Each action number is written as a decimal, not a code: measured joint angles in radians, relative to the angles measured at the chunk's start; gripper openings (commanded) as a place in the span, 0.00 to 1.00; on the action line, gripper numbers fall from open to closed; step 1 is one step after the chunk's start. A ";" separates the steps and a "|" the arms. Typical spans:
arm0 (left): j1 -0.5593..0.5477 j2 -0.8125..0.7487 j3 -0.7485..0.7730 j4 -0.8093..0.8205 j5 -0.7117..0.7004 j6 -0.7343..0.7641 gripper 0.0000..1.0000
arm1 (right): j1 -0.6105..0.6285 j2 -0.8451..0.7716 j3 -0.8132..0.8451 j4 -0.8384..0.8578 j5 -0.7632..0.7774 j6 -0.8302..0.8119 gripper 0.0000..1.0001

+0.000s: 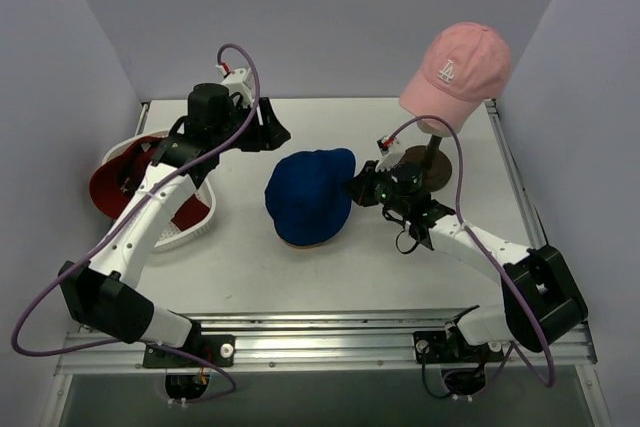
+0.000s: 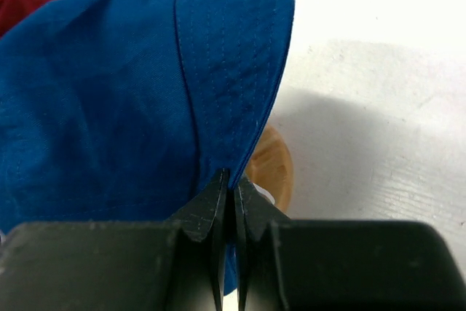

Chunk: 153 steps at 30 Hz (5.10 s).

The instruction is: Stack the hats

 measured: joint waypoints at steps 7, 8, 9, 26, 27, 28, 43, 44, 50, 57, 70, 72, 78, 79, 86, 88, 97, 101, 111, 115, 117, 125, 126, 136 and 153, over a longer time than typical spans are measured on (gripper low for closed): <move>0.000 -0.011 -0.087 0.007 -0.027 0.000 0.65 | -0.015 0.075 0.000 0.019 0.000 0.038 0.00; 0.001 -0.017 -0.107 0.009 -0.028 -0.002 0.65 | -0.015 0.077 0.000 0.024 0.000 0.043 0.00; 0.002 -0.024 -0.131 0.010 -0.028 -0.004 0.65 | -0.015 0.079 0.000 0.030 0.000 0.048 0.00; 0.005 -0.164 -0.308 0.071 -0.127 -0.046 0.74 | -0.015 0.097 -0.005 0.063 0.031 0.115 0.00; 0.005 -0.181 -0.308 0.071 -0.137 -0.047 0.75 | -0.015 0.098 -0.010 0.068 0.034 0.123 0.00; 0.005 -0.197 -0.308 0.071 -0.147 -0.047 0.75 | -0.015 0.098 -0.017 0.076 0.037 0.130 0.00; -0.017 -0.242 -0.309 0.068 -0.177 -0.042 0.75 | -0.015 0.043 -0.021 0.010 0.091 0.129 0.00; -0.021 -0.240 -0.309 0.068 -0.177 -0.039 0.75 | -0.015 0.024 -0.017 -0.003 0.103 0.129 0.00; -0.063 -0.215 -0.309 0.066 -0.179 -0.031 0.75 | -0.015 -0.051 -0.009 -0.026 0.179 0.158 0.06; -0.145 -0.182 -0.302 0.062 -0.188 -0.016 0.75 | -0.014 -0.092 -0.022 -0.063 0.261 0.198 0.08; -0.249 -0.063 -0.180 0.060 -0.211 0.027 0.75 | 0.017 -0.190 -0.026 -0.175 0.429 0.206 0.29; -0.249 -0.039 -0.167 0.064 -0.216 0.034 0.75 | 0.056 -0.225 -0.027 -0.190 0.462 0.197 0.29; -0.249 0.001 -0.135 0.064 -0.224 0.050 0.75 | 0.175 -0.249 -0.027 -0.234 0.529 0.165 0.29; -0.249 0.008 -0.130 0.064 -0.225 0.051 0.75 | 0.190 -0.250 -0.027 -0.246 0.536 0.161 0.29; -0.249 0.068 -0.089 0.073 -0.234 0.059 0.75 | 0.236 -0.319 0.000 -0.369 0.591 0.130 0.29; -0.249 0.089 -0.076 0.077 -0.235 0.062 0.75 | 0.251 -0.350 0.038 -0.418 0.613 0.115 0.29; -0.249 0.156 -0.038 0.085 -0.282 0.070 0.75 | 0.283 -0.406 0.378 -0.650 0.693 -0.001 0.32; -0.249 0.155 -0.026 0.059 -0.307 0.070 0.76 | 0.283 -0.415 0.523 -0.713 0.731 -0.052 0.35; -0.154 0.085 0.149 -0.173 -0.367 0.076 0.80 | 0.283 -0.400 0.719 -0.789 0.762 -0.158 0.36; 0.012 -0.005 0.166 -0.215 -0.368 0.072 0.80 | 0.283 -0.426 0.678 -0.787 0.765 -0.186 0.36; 0.153 -0.063 0.126 -0.208 -0.351 0.053 0.80 | 0.283 -0.447 0.641 -0.791 0.770 -0.190 0.37; 0.644 -0.112 -0.066 -0.192 -0.248 -0.029 0.80 | 0.283 -0.513 0.519 -0.761 0.721 -0.198 0.38; 0.682 -0.098 -0.088 -0.188 -0.237 -0.040 0.80 | 0.283 -0.514 0.516 -0.761 0.713 -0.199 0.38; 0.768 -0.060 -0.234 -0.168 -0.274 -0.082 0.80 | 0.283 -0.541 0.461 -0.717 0.671 -0.203 0.38; 0.670 0.015 -0.237 -0.161 -0.225 0.053 0.76 | 0.283 -0.558 0.452 -0.702 0.654 -0.214 0.39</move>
